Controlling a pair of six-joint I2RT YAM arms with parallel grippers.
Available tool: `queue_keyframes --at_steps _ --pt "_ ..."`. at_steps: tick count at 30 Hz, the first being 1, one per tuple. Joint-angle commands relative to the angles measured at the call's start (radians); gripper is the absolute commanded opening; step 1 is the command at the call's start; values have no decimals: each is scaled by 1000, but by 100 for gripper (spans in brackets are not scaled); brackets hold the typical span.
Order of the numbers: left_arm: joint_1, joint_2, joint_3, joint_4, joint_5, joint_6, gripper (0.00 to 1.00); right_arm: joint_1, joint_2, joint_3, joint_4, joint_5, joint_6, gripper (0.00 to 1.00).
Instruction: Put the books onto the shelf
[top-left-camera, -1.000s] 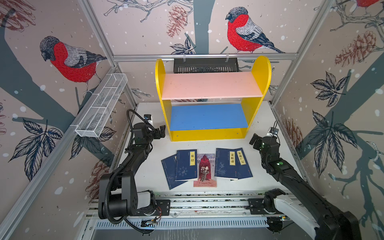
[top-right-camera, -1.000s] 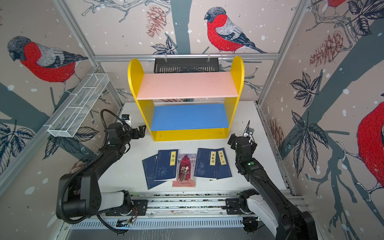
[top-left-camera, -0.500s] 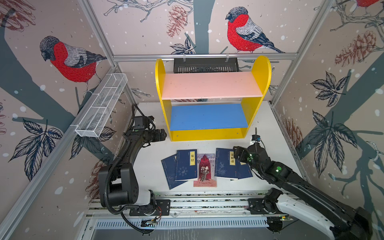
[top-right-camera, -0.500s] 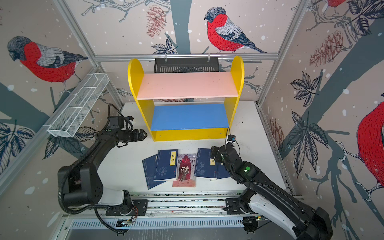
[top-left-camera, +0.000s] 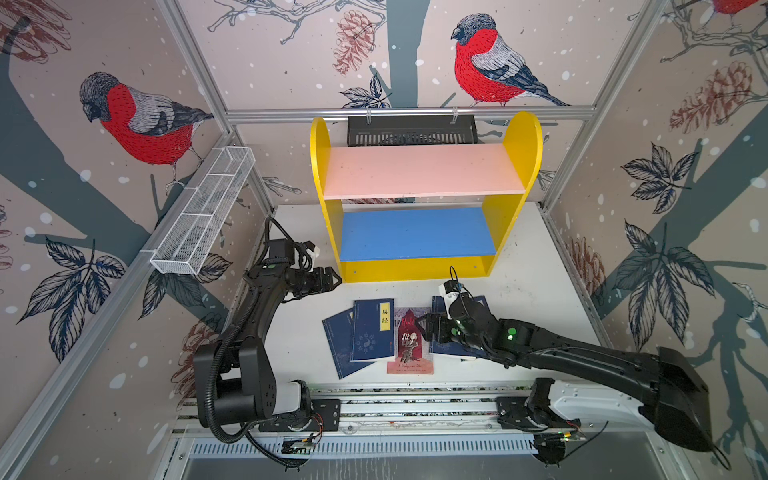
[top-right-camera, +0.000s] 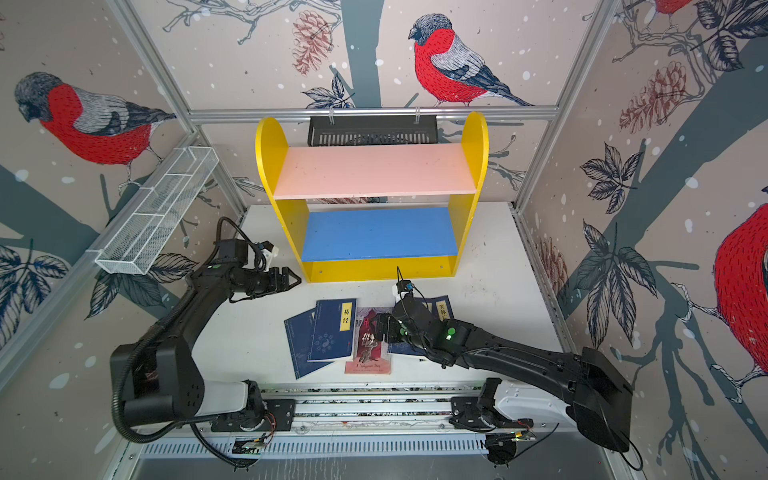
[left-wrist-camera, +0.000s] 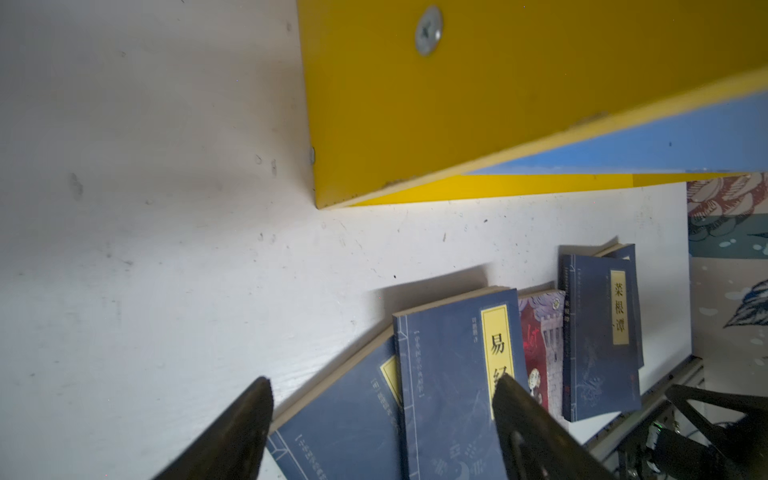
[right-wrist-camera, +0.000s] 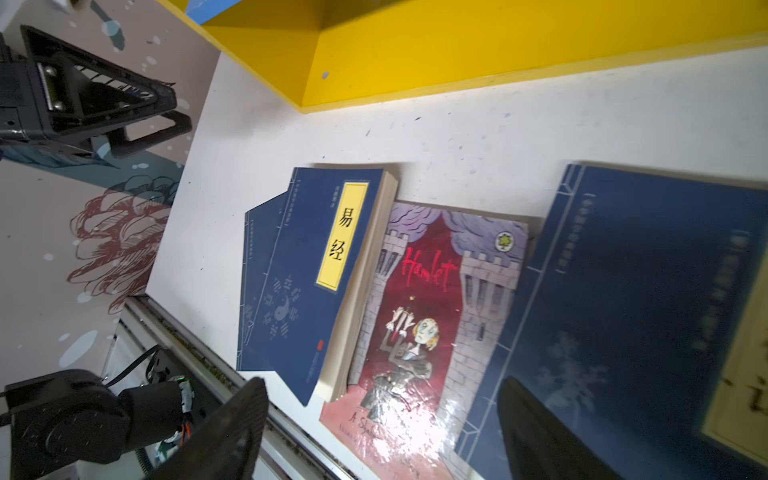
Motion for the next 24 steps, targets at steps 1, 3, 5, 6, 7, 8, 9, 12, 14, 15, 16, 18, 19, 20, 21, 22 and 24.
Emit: queue_keyframes --at_steps 1,3,5,6,7,8,9,12,14,15,16,18,19,20,21,22,24 --pt "2 -11 8 -27 105 19 84 2 47 14 125 -77 24 85" --pt "2 7 30 -92 138 30 83 2 86 20 155 -102 22 84" --pt "2 9 28 -114 157 25 82 0 142 34 175 -133 21 83" --pt "2 5 23 -113 154 17 81 -1 172 42 181 -144 24 83" --pt "2 2 19 -112 148 6 81 -1 196 48 191 -161 27 81" --pt "2 -2 14 -110 146 -10 80 -2 225 55 203 -181 30 81" --pt "2 -7 6 -107 149 -27 79 -2 252 59 219 -204 35 80" --pt "2 -35 -48 -66 198 -75 76 -3 325 69 258 -248 46 77" --pt "2 -52 -99 -36 225 -109 76 -3 368 84 260 -252 55 76" --pt "3 -56 -121 -27 237 -121 75 -4 389 92 265 -259 57 75" --pt "2 -57 -135 -19 248 -125 75 -4 405 98 273 -267 58 74" --pt "0 -51 -156 -8 262 -129 74 -5 442 111 288 -279 67 74" --pt "-2 -47 -161 -5 263 -130 74 -7 458 116 294 -284 69 74" --pt "-5 -43 -168 0 261 -134 74 -8 475 122 300 -290 72 73" --pt "-9 -39 -177 6 261 -141 74 -9 488 126 306 -293 76 72" --pt "-14 -36 -187 15 259 -149 73 -10 500 129 313 -294 79 71" --pt "-30 -30 -204 31 254 -163 73 -20 522 129 332 -308 87 70"
